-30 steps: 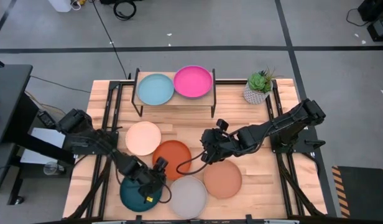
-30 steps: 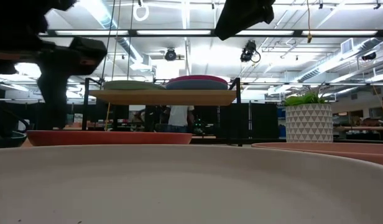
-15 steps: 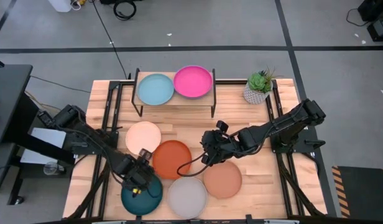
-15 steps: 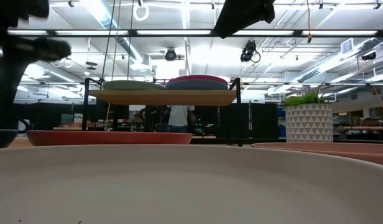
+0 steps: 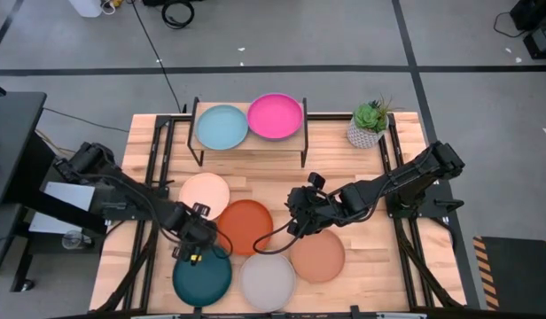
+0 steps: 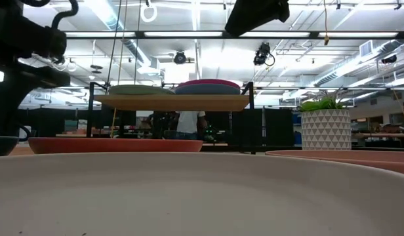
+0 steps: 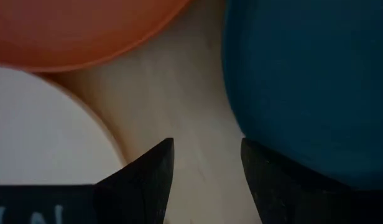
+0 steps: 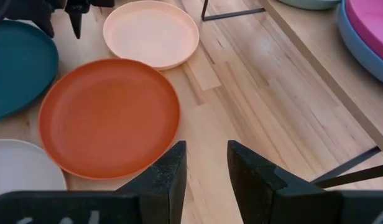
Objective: Place and stack plates onto a shelf
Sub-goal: Stack the orange plate on top of the pink plate on the shelf
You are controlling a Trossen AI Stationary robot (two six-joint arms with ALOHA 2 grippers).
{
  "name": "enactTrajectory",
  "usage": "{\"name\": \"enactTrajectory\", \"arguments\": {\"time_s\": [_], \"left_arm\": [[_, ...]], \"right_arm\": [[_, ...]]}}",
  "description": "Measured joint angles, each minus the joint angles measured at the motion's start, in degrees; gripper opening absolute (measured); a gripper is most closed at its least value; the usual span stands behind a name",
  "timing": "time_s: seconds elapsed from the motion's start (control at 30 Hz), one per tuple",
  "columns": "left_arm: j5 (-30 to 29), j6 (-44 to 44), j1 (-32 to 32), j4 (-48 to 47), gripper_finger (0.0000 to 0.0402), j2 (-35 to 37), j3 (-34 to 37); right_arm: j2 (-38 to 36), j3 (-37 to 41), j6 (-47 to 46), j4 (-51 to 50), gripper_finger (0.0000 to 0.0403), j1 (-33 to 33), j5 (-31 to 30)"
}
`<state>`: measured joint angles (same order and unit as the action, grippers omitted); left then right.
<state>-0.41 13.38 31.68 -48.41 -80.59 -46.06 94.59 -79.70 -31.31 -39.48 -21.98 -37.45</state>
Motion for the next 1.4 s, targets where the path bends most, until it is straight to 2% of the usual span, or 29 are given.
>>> {"name": "enactTrajectory", "arguments": {"time_s": [0.13,0.23,0.4,0.53,0.7,0.93,1.1,1.23,1.4], "left_arm": [[-0.5,-0.9,-1.3,4.0,0.0194,1.1,0.0],[-7.8,-5.7,-1.3,6.7,0.0194,1.1,0.0],[-17.5,-19.7,-0.6,5.8,0.0194,0.7,0.1],[-16.6,-29.8,-0.6,7.2,0.0194,0.8,0.5],[-16.0,-43.4,-0.2,12.3,0.0194,0.8,4.4],[-16.3,-55.1,1.1,20.4,0.0194,0.7,7.7],[-15.5,-61.9,0.8,22.5,0.0194,0.8,10.6],[-15.5,-62.1,0.7,26.2,0.0189,0.7,11.9],[-15.4,-63.6,-0.1,26.7,0.0164,0.7,12.0]], "right_arm": [[0.0,0.0,0.0,-0.1,0.0123,-0.6,-0.6],[0.0,0.0,0.8,-0.3,0.0123,-0.8,-1.6],[0.0,0.0,3.0,0.0,0.0123,-0.8,-1.9],[0.0,0.0,4.2,0.1,0.0123,-0.4,-1.9],[0.0,0.0,4.5,0.5,0.0123,0.0,-1.9],[0.0,0.0,4.3,0.7,0.0123,-0.1,-1.5],[0.0,0.0,3.9,1.4,0.0123,-0.1,-1.5],[0.0,0.0,3.9,1.4,0.0123,-0.1,-1.5],[0.0,0.0,3.9,1.7,0.0123,-0.1,-1.5]]}}
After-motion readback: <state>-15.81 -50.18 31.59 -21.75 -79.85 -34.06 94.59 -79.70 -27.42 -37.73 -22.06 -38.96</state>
